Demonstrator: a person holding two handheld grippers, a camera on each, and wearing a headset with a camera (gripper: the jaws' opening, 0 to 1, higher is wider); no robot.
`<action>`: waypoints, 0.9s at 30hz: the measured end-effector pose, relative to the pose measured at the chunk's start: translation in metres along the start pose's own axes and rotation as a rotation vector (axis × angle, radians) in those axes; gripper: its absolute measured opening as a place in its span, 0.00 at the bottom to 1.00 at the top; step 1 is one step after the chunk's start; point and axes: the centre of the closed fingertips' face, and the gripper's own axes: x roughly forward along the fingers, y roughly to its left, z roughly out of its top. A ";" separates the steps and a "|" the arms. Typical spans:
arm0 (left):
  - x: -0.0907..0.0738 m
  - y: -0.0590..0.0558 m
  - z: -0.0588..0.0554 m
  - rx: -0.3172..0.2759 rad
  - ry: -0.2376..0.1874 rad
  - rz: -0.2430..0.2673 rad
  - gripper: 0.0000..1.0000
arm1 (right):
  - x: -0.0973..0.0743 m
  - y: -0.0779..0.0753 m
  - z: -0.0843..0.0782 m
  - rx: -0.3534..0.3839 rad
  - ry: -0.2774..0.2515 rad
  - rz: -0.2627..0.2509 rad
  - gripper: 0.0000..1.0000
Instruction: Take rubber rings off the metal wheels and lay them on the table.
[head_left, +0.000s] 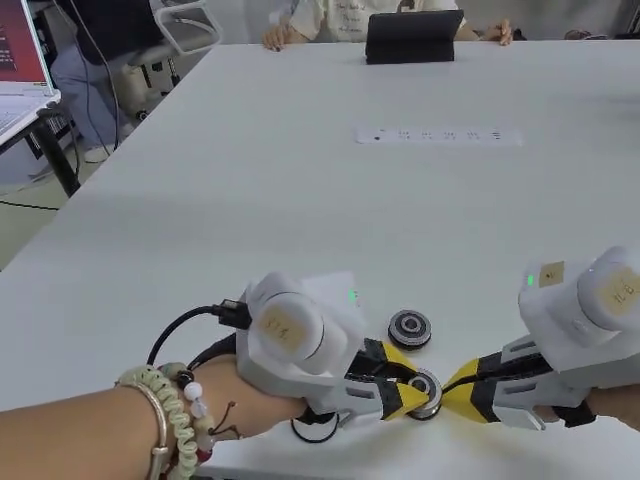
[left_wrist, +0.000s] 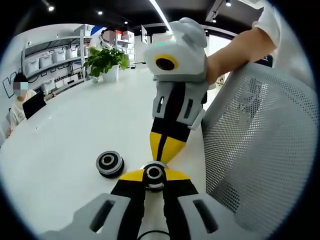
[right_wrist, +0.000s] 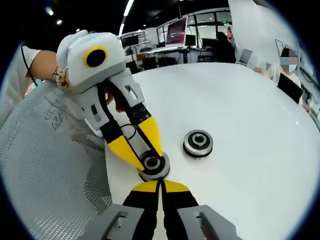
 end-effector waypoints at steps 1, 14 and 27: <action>0.000 0.000 0.000 0.000 0.000 0.000 0.07 | 0.000 0.000 -0.001 0.088 -0.001 0.001 0.00; 0.000 0.002 -0.001 -0.003 0.002 0.006 0.07 | -0.005 -0.006 0.003 0.434 -0.069 0.034 0.00; 0.000 0.002 -0.001 0.002 0.005 0.004 0.07 | -0.011 0.005 0.017 0.537 -0.133 0.093 0.00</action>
